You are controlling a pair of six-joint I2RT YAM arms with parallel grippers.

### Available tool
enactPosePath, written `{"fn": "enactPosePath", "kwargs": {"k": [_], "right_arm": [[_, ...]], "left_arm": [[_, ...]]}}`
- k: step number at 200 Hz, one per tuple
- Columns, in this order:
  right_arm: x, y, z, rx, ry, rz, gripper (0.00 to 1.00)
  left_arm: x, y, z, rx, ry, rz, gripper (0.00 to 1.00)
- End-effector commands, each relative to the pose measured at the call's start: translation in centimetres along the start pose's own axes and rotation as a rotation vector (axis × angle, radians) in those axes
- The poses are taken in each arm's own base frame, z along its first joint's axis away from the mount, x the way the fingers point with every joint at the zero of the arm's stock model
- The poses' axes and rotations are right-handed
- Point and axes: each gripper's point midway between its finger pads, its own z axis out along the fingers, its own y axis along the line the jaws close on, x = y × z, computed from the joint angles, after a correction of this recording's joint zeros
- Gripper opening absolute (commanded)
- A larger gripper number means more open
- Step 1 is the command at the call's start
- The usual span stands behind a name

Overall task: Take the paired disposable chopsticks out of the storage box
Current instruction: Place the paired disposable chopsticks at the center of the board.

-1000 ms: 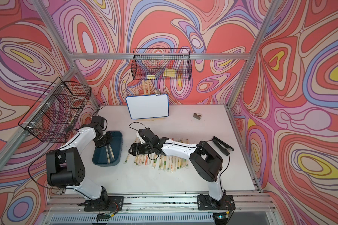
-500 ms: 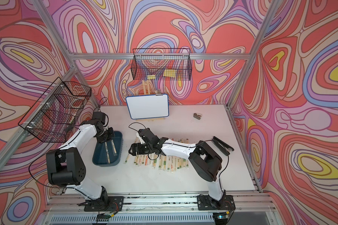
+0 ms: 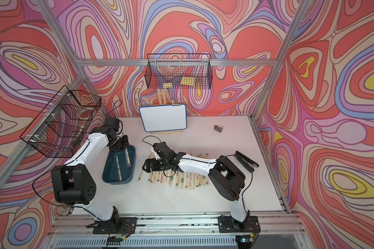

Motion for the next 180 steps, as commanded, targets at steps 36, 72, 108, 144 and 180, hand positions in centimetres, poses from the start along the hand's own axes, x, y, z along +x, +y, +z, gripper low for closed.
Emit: {"fn": "enactPosePath", "kwargs": {"k": [36,72,108,144,180], "right_arm": [[-0.6,-0.2,-0.3,0.012,-0.017,-0.014,0.89],[-0.3,-1.0,-1.0,0.028,-0.024,0.0,0.89],[-0.1,-1.5,-1.9,0.036,-0.036,0.008,0.89],[0.1,-1.8,-2.3,0.041,-0.038,0.014,0.89],[0.3,-1.8,-2.5,0.043,-0.041,0.014,0.89]], "left_arm": [[0.5,-3.6,-1.9,0.031,-0.001,0.104,0.0],[2.2,-5.4,-0.6,0.034,0.04,0.159,0.0],[4.2,-6.6,1.7,0.022,0.093,0.208,0.0],[5.9,-6.3,4.3,-0.017,0.144,0.229,0.0],[6.9,-5.0,6.4,-0.084,0.181,0.254,0.0]]}}
